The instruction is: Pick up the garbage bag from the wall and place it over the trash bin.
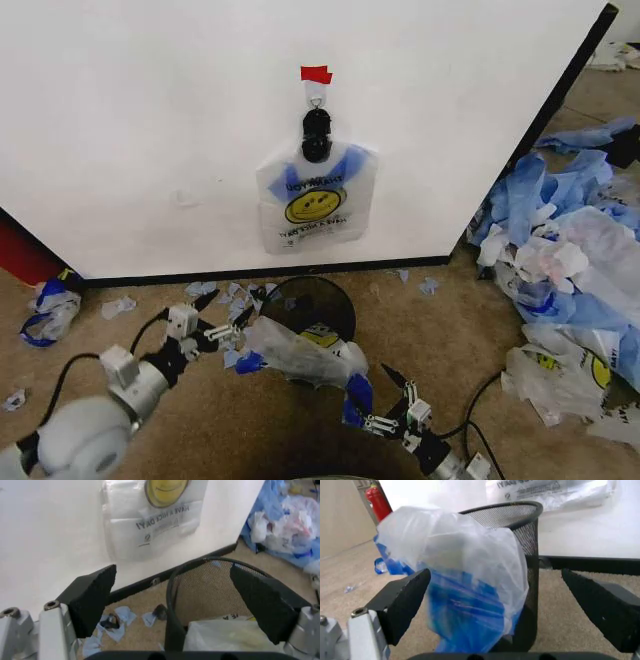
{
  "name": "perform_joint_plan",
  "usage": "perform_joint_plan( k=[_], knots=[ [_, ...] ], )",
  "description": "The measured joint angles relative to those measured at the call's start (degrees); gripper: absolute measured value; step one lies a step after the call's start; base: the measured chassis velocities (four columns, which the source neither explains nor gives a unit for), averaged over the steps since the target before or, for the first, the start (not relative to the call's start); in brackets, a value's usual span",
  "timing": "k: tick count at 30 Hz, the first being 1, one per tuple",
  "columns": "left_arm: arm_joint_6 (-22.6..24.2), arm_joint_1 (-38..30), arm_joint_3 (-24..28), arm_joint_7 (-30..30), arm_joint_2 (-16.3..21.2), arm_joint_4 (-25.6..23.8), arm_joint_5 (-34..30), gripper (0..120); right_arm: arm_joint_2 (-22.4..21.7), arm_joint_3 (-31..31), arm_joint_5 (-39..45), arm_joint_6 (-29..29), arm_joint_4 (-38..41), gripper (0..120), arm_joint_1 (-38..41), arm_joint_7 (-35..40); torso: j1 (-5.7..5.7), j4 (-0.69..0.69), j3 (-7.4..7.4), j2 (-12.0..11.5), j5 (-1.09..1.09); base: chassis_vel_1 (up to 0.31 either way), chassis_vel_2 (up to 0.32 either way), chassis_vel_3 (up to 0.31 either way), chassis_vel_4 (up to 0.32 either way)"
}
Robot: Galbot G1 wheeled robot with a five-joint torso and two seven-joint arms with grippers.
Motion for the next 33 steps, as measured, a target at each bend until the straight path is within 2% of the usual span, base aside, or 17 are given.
perform_joint_plan(
  k=[1,4,11,20,22,24,33],
  knots=[
    [0.4,-0.8,0.4,0.2,1.9,0.0,-1.4,90,0.1,-0.3,0.1,-0.2,-0.4,97,0.6,0.0,0.0,0.03,0.0,0.0,0.03,0.0,0.0,0.0,0.0],
    [1.0,-2.0,0.8,0.9,5.0,0.3,-3.8,90,0.4,-1.0,0.5,-0.6,-1.0,97,1.6,0.0,0.0,0.03,0.0,0.0,-0.01,0.0,0.0,0.0,0.0],
    [1.1,-4.2,2.6,3.4,8.0,2.9,-6.1,90,2.1,-2.3,0.7,-1.2,-2.6,97,3.0,0.0,0.0,0.02,-0.01,0.0,0.01,0.0,0.0,0.0,0.0],
    [1.0,-8.7,8.3,6.0,5.5,5.3,-6.5,89,3.9,-2.1,0.1,-1.3,-2.8,97,1.7,0.1,0.0,0.03,-0.01,0.0,0.03,0.0,0.0,0.0,0.0],
    [1.0,-9.9,9.8,6.2,4.1,5.4,-6.2,86,4.0,-2.0,-0.1,-1.1,-2.9,97,1.4,0.1,0.0,0.01,-0.01,0.0,-0.05,0.0,0.0,0.0,0.0],
    [0.9,-9.1,9.1,5.9,3.3,4.3,-5.4,84,3.3,-1.9,0.0,-1.1,-2.9,97,1.3,0.1,0.0,0.03,-0.01,0.0,0.05,0.0,0.0,0.0,0.0],
    [1.1,-7.6,7.8,3.8,-0.6,1.0,-3.3,82,1.0,-1.7,0.0,-1.1,-1.7,97,1.3,0.2,0.0,0.02,-0.01,0.0,0.01,0.0,0.0,0.0,0.0]
  ],
)
